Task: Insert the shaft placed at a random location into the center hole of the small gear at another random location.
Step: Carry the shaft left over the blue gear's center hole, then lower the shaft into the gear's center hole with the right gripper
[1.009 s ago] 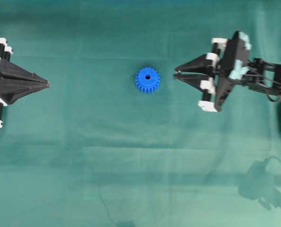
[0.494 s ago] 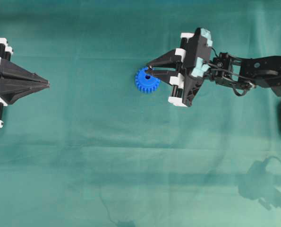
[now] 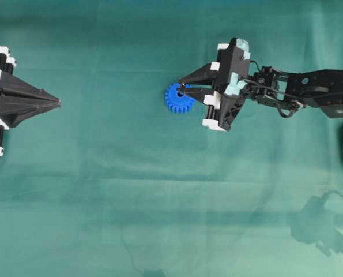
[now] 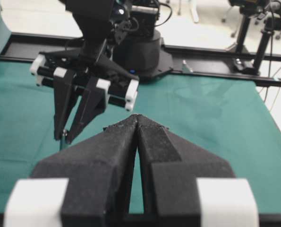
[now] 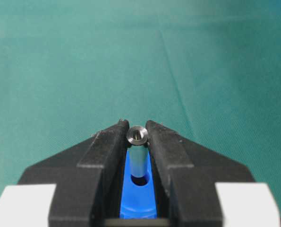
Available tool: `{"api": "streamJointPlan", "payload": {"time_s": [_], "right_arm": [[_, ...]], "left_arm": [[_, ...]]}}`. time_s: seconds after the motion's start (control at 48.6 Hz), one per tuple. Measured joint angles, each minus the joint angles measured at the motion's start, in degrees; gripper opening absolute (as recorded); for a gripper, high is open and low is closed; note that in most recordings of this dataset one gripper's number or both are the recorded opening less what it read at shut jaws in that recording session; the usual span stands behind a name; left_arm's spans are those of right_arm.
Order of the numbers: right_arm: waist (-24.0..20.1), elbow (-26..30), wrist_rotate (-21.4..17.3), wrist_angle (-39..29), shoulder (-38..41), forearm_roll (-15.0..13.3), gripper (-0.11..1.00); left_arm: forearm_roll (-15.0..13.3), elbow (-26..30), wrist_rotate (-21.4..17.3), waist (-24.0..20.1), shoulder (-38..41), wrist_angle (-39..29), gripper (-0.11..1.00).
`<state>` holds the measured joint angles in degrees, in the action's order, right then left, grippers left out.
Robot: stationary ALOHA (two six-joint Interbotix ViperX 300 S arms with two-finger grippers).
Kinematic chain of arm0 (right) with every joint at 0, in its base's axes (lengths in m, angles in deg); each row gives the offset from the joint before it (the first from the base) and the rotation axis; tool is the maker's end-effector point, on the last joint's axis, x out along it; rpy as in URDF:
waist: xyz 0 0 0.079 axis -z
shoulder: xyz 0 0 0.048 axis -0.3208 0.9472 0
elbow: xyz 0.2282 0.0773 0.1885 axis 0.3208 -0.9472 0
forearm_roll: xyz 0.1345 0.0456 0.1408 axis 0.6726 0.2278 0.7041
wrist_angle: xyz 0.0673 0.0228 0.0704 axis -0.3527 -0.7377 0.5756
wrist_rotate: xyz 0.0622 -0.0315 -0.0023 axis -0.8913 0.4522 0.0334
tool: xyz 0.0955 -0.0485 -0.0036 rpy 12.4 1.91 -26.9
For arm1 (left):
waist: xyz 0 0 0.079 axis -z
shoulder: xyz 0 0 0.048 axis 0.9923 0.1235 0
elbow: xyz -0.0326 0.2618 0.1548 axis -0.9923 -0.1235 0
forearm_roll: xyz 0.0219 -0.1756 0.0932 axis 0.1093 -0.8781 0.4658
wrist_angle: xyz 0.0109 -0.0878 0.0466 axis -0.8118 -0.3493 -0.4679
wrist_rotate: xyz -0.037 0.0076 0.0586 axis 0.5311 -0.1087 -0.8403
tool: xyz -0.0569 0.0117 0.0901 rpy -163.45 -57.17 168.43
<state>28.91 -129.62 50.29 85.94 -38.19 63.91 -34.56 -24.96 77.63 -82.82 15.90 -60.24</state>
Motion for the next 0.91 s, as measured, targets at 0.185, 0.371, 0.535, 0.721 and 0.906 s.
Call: {"api": "streamJointPlan", "payload": {"time_s": [0.185, 0.371, 0.535, 0.721, 0.906], "right_arm": [[0.1, 0.1, -0.4, 2.3, 3.0, 1.1, 0.14], [0.0, 0.1, -0.6, 2.9, 4.1, 1.7, 0.14], [0.1, 0.0, -0.6, 3.0, 4.2, 1.8, 0.14], [0.1, 0.1, -0.7, 3.3, 4.8, 1.8, 0.14], [0.1, 0.1, -0.8, 4.3, 6.9, 1.8, 0.14]], "left_arm": [[0.0, -0.1, 0.0, 0.0, 0.0, 0.0, 0.0], [0.0, -0.1, -0.1, 0.1, 0.0, 0.0, 0.0], [-0.1, -0.1, 0.0, 0.0, 0.0, 0.0, 0.0], [-0.1, -0.1, 0.0, 0.0, 0.0, 0.0, 0.0], [-0.1, -0.1, 0.0, 0.0, 0.0, 0.0, 0.0]]}}
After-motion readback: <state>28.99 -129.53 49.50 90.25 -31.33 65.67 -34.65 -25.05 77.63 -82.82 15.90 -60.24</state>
